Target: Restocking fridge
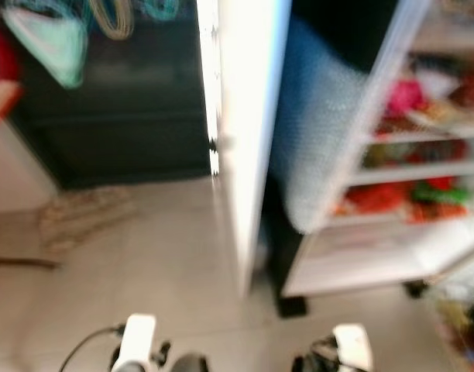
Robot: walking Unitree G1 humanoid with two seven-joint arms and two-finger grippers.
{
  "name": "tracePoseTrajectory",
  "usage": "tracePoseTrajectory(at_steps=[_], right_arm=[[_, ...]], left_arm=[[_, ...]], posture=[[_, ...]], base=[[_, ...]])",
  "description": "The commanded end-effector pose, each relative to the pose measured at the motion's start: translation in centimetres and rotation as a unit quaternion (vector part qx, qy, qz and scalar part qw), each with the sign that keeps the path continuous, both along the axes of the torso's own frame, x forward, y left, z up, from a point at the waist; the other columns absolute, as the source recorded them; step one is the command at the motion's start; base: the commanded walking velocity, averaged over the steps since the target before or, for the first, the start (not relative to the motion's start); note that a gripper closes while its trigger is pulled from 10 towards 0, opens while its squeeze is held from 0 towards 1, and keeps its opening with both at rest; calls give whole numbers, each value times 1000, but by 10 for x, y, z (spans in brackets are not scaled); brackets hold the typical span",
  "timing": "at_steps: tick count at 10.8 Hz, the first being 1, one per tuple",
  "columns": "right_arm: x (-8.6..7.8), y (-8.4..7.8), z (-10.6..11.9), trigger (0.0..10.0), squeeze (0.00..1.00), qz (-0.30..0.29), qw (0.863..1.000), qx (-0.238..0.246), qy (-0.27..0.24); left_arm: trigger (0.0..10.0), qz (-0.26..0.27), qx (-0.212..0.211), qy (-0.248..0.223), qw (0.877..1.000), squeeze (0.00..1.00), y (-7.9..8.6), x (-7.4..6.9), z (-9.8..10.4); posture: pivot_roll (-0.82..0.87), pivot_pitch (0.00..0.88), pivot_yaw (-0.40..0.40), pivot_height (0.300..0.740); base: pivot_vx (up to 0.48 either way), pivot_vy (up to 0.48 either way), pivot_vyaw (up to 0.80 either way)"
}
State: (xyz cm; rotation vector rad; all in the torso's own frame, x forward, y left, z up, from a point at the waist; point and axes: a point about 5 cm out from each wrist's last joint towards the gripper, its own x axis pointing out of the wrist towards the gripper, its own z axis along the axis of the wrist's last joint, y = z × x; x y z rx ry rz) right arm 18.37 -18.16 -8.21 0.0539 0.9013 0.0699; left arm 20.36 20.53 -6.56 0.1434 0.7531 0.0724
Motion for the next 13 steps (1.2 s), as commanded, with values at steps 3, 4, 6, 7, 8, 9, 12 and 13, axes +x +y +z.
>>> tracePoseTrajectory(at_steps=[3, 4, 6, 7, 8, 9, 12, 13], right_arm=[[-13, -6, -6, 10000, 0, -8, 1000, -3, 22], [-13, -5, -6, 10000, 0, -11, 1000, 0, 21], [-11, -6, -5, 10000, 0, -12, 1000, -1, 19], [-9, -7, -4, 10000, 0, -10, 1000, 1, 16], [-7, -8, -3, 10000, 0, -14, 1000, -1, 19], [-4, -8, -2, 10000, 0, -11, 1000, -5, 19], [5, -6, 2, 10000, 0, -12, 1000, -5, 15], [7, -5, 3, 10000, 0, -19, 1000, -5, 13]], left_arm=[[10000, -5, -3, 26, 1000, 0, -5, -9, -7], [10000, 6, 3, 29, 1000, 0, 1, -12, -8], [10000, 26, 10, 40, 999, 0, 10, -20, -10], [10000, 30, 13, 41, 999, 0, 8, -20, -11], [10000, 44, 5, 38, 998, 0, 6, -18, -10], [10000, 42, 3, 37, 998, 0, 4, -16, -10], [10000, 55, -2, 39, 998, 0, 2, -9, -8], [10000, 51, -3, 36, 998, 0, 0, -6, -6]], posture=[[-13, 93, 28, 712], [-35, 56, 37, 732], [-29, 23, 26, 740], [-31, 0, 19, 740], [-31, 0, 15, 740], [-30, 0, 14, 740], [-15, 0, 21, 740], [-15, 0, 26, 740]], base=[[0, 0, 0], [0, 0, 0], [0, 0, 0], [0, 0, 0], [0, 0, 0], [0, 0, 0], [0, 0, 0], [0, 0, 0]])
